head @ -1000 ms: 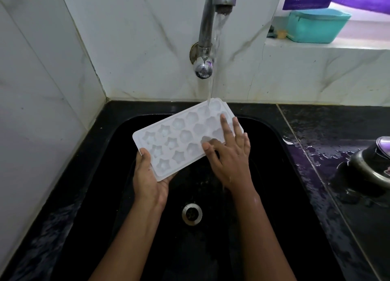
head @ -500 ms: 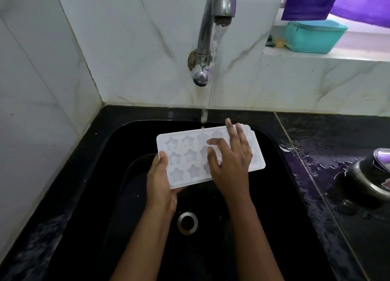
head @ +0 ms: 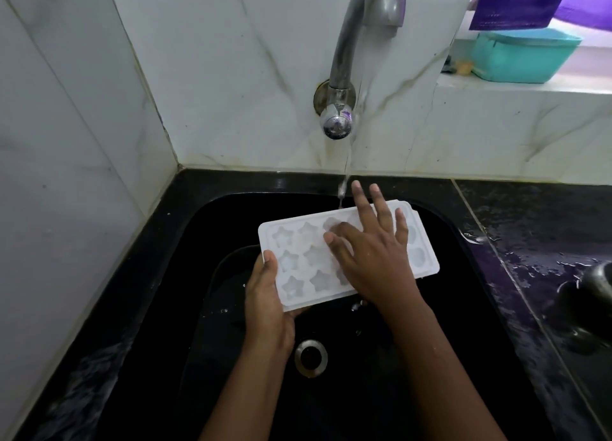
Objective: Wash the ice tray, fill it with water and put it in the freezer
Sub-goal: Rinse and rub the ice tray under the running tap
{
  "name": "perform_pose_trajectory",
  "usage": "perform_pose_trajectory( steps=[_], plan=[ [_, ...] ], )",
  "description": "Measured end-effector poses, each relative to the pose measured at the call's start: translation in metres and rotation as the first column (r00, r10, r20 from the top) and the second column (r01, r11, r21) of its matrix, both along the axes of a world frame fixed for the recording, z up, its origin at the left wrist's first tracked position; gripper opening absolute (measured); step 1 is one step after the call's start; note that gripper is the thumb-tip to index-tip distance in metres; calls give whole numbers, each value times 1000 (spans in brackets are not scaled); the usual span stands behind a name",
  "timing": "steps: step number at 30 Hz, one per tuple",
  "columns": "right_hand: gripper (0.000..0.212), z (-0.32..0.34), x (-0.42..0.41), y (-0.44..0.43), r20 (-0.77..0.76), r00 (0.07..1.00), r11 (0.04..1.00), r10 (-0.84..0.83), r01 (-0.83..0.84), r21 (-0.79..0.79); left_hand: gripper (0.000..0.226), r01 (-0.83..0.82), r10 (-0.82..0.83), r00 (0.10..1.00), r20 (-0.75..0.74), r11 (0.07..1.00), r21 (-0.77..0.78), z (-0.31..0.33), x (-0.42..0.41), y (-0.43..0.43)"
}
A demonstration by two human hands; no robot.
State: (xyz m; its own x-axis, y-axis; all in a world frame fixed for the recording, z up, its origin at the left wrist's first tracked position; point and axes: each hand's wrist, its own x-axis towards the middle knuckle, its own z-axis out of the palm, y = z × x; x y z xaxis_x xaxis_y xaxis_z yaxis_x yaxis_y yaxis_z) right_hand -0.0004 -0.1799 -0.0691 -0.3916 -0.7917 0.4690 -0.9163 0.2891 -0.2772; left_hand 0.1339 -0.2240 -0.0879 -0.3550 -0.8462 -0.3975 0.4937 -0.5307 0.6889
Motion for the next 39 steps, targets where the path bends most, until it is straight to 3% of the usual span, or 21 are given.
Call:
perform_pose_trajectory(
  steps=[3,6,12,17,23,28,33,36,39],
  plan=[
    [50,-1,4,0,-40,999,1000,-27,28,14,37,25,-26,999,-22,999,-30,3,-4,3],
    [62,0,4,2,44,998,994,53,-56,94,34,15,-16,1000,-26,999,-44,5,-2,3],
    [47,-2,0,4,-4,999,998,-39,38,-39,32,40,-40,999,3,998,-58,5,-4,6],
    [63,0,3,3,70,995,993,71,-77,91,31,11,-12,1000,-16,997,-79,5,0,4],
    [56,1,3,4,23,998,997,-61,60,46,29,54,-56,998,-25,996,-65,6,-4,9],
    [67,6,0,3,113,991,984,68,-85,154,29,13,-16,999,-32,996,-86,5,-2,7],
    [59,6,1,8,53,997,994,-50,44,99,28,47,-47,999,-1,996,-77,4,-5,13],
    [65,4,8,3,54,998,989,26,-33,147,30,30,-31,999,-22,997,-66,6,-5,11],
    [67,8,-3,6,148,985,979,85,-110,169,31,1,-3,1000,-29,996,-84,5,-1,7]
  ],
)
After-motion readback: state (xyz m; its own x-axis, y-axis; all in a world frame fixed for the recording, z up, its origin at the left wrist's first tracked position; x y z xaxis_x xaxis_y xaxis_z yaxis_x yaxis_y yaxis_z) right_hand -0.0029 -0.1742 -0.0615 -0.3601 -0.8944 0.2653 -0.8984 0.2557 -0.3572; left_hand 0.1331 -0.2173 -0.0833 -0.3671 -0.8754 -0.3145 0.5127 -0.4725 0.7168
